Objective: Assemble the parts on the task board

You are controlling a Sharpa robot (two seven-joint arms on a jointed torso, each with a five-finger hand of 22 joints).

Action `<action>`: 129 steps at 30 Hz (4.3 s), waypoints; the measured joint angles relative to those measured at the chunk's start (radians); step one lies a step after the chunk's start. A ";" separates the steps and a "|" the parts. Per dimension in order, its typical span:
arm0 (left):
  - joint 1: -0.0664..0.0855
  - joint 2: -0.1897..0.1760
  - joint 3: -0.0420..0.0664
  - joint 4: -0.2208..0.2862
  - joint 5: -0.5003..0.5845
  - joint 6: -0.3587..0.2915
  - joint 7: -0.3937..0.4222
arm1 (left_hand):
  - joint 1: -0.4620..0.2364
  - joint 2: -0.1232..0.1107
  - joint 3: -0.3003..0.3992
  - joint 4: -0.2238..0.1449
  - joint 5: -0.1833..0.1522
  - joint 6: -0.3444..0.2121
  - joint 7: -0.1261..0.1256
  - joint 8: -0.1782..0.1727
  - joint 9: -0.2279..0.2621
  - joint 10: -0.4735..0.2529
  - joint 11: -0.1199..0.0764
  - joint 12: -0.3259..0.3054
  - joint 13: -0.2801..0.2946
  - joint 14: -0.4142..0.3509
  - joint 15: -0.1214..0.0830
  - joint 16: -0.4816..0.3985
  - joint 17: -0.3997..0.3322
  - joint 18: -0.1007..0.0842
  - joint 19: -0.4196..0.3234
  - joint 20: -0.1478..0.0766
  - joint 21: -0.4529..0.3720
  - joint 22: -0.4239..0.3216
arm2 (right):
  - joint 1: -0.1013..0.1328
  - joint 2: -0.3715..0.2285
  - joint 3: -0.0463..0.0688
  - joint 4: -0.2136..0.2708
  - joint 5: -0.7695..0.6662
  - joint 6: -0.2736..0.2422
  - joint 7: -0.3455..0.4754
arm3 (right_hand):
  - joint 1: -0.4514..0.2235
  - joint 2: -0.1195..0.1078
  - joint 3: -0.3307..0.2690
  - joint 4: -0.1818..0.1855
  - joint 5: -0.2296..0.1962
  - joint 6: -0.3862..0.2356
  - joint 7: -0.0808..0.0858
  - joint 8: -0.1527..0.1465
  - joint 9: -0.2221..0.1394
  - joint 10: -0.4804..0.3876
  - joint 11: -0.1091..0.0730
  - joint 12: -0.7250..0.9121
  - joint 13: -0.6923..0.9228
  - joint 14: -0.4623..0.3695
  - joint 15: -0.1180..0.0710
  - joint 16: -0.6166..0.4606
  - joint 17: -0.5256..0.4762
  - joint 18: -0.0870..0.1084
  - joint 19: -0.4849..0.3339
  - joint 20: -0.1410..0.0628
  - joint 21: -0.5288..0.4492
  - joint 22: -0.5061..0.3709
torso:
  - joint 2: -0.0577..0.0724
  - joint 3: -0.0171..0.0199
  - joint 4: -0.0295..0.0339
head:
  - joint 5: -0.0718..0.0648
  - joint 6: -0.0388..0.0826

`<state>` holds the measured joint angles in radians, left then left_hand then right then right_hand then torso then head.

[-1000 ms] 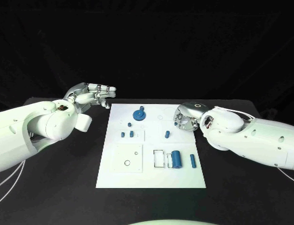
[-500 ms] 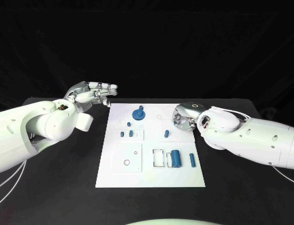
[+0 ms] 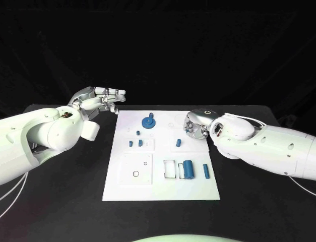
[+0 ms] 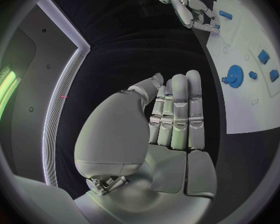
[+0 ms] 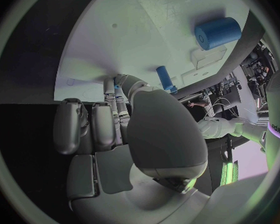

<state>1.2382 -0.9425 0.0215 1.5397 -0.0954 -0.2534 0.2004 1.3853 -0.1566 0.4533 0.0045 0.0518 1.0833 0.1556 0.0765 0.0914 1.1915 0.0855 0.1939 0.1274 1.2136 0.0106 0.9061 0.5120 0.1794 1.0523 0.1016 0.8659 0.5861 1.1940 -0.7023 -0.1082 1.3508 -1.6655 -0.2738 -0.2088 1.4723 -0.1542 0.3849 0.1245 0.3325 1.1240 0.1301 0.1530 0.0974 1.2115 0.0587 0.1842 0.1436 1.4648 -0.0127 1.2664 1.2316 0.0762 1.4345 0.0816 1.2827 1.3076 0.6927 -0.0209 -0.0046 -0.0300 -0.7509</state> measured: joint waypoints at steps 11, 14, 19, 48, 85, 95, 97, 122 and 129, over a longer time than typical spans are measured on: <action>0.001 0.000 0.000 -0.002 0.001 0.005 -0.003 | 0.000 0.000 -0.003 -0.003 0.000 0.000 0.000 0.000 0.000 0.000 0.000 0.004 0.000 0.000 0.000 0.000 -0.001 0.000 0.000 0.000 0.000 -0.001 | -0.007 -0.007 -0.003 0.014 -0.019 -0.029 -0.011 | 0.000 0.000 0.026 -0.032 -0.001 0.017 -0.006 -0.001 0.008 0.021 -0.004 -0.010 0.001 0.000 -0.007 0.013 0.005 -0.015 0.018 0.000 0.043 0.000 | -0.001 0.0000 0.0004 | 0.001 -0.002; 0.001 0.000 0.000 -0.004 0.001 0.007 -0.004 | 0.000 0.000 -0.003 -0.003 0.000 0.000 0.000 0.000 -0.001 -0.002 0.002 0.004 0.000 0.000 0.000 0.000 -0.001 0.000 0.000 0.000 0.000 -0.001 | -0.011 -0.012 -0.005 0.018 -0.021 -0.050 -0.012 | 0.000 0.000 0.027 -0.032 0.000 0.017 -0.006 -0.001 0.007 0.021 -0.003 -0.012 0.000 0.000 -0.007 0.013 0.005 -0.015 0.018 0.000 0.043 0.000 | -0.002 0.0000 0.0006 | 0.001 -0.002; 0.001 0.001 0.000 -0.009 0.002 0.010 -0.006 | 0.000 0.000 -0.003 -0.003 0.000 0.000 0.000 0.000 -0.001 -0.003 0.003 0.004 0.000 0.000 0.000 0.000 -0.002 0.000 0.000 0.000 0.000 -0.001 | -0.014 -0.019 -0.006 0.027 -0.021 -0.084 -0.012 | -0.003 0.003 0.027 -0.033 0.000 0.017 -0.006 -0.001 0.007 0.021 -0.003 -0.014 0.000 0.000 -0.007 0.018 0.006 -0.015 0.019 -0.001 0.055 0.000 | -0.002 0.0000 0.0005 | 0.001 0.001; 0.001 0.012 0.000 -0.019 0.004 0.019 -0.013 | 0.000 0.000 -0.006 -0.006 0.000 0.000 0.000 0.000 -0.002 -0.003 0.003 0.004 0.001 0.000 0.000 0.000 -0.003 0.000 0.000 0.000 -0.004 -0.003 | 0.013 -0.092 0.011 0.377 0.000 -0.163 -0.010 | -0.013 0.003 0.028 -0.034 0.000 0.018 -0.004 -0.011 0.010 0.025 -0.003 -0.016 0.003 0.000 -0.007 0.021 0.008 -0.015 0.025 0.000 0.075 0.000 | -0.003 -0.0011 -0.0018 | 0.055 0.017; 0.001 0.022 0.000 0.005 0.006 0.022 -0.014 | 0.000 0.000 -0.006 -0.006 0.000 0.000 0.000 0.000 -0.003 -0.011 0.003 0.004 0.001 0.000 0.000 0.000 -0.004 0.000 0.000 0.000 -0.004 -0.004 | -0.129 0.095 -0.004 0.259 0.020 -0.162 0.032 | -0.027 0.006 0.030 -0.036 0.000 0.017 -0.006 -0.018 0.011 0.027 -0.001 -0.020 0.004 0.000 -0.007 0.025 0.009 -0.015 0.025 0.000 0.079 0.000 | -0.001 -0.0021 -0.0031 | 0.190 -0.039; 0.001 0.022 0.000 0.006 0.007 0.023 -0.014 | 0.000 0.000 -0.008 -0.008 0.000 -0.004 0.004 0.000 -0.003 -0.011 0.003 0.004 0.001 0.000 0.000 0.000 -0.004 0.000 0.000 0.000 -0.004 -0.004 | -0.132 0.103 -0.004 0.238 0.020 -0.161 0.033 | -0.028 0.006 0.030 -0.036 0.000 0.020 -0.002 -0.014 0.012 0.027 -0.001 -0.020 0.004 0.000 -0.007 0.025 0.009 -0.015 0.025 0.000 0.078 0.000 | -0.002 -0.0021 -0.0029 | 0.195 -0.044; 0.001 0.022 0.000 0.006 0.007 0.023 -0.014 | 0.000 0.000 -0.008 -0.008 0.000 -0.004 0.004 0.000 -0.002 -0.011 0.003 0.004 0.001 0.000 0.000 0.000 -0.004 0.000 0.000 0.000 -0.004 -0.004 | -0.132 0.105 -0.004 0.235 0.020 -0.161 0.033 | -0.028 0.006 0.030 -0.036 0.000 0.019 -0.002 -0.014 0.012 0.027 -0.001 -0.020 0.004 0.000 -0.007 0.025 0.009 -0.015 0.025 0.000 0.078 0.000 | -0.002 -0.0020 -0.0030 | 0.197 -0.045; 0.001 0.022 0.000 0.006 0.007 0.025 -0.016 | 0.000 0.000 -0.008 -0.008 0.000 -0.004 0.004 0.000 -0.003 -0.011 0.003 0.004 0.001 0.000 0.000 0.000 -0.005 0.000 0.000 0.000 -0.008 -0.005 | -0.135 0.115 -0.005 0.224 0.021 -0.152 0.035 | -0.027 0.006 0.030 -0.036 -0.002 0.022 -0.004 -0.016 0.012 0.028 0.000 -0.020 0.004 0.000 -0.007 0.025 0.010 -0.015 0.025 0.000 0.090 0.000 | -0.003 -0.0020 -0.0033 | 0.201 -0.053; 0.001 0.022 0.000 0.005 0.007 0.027 -0.016 | 0.000 0.000 -0.008 -0.008 0.000 -0.004 0.004 0.000 -0.003 -0.011 0.003 0.004 0.001 0.000 0.000 0.000 -0.005 0.000 0.000 0.000 -0.008 -0.005 | -0.135 0.122 -0.005 0.209 0.022 -0.146 0.036 | -0.027 0.006 0.030 -0.036 -0.002 0.022 -0.004 -0.018 0.013 0.029 0.001 -0.020 0.004 0.000 -0.007 0.025 0.011 -0.015 0.025 0.000 0.090 0.000 | -0.002 -0.0021 -0.0026 | 0.201 -0.053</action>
<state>1.2392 -0.9205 0.0210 1.5447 -0.0882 -0.2268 0.1841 1.3853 -0.1566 0.4452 -0.0038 0.0519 1.0793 0.1591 0.0765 0.0881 1.1809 0.0889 0.1976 0.1287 1.2136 0.0107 0.9061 0.5069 0.1793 1.0524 0.1016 0.8576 0.5808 1.0594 -0.5803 -0.1132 1.5603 -1.6431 -0.4203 -0.1728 1.4448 -0.1478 0.4152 0.0882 0.3302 1.1457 0.1256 0.1346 0.1104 1.2400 0.0593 0.1641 0.1477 1.4648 -0.0198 1.2916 1.2428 0.0610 1.4591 0.0819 1.3726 1.3078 0.6902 -0.0230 -0.0072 0.1707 -0.8035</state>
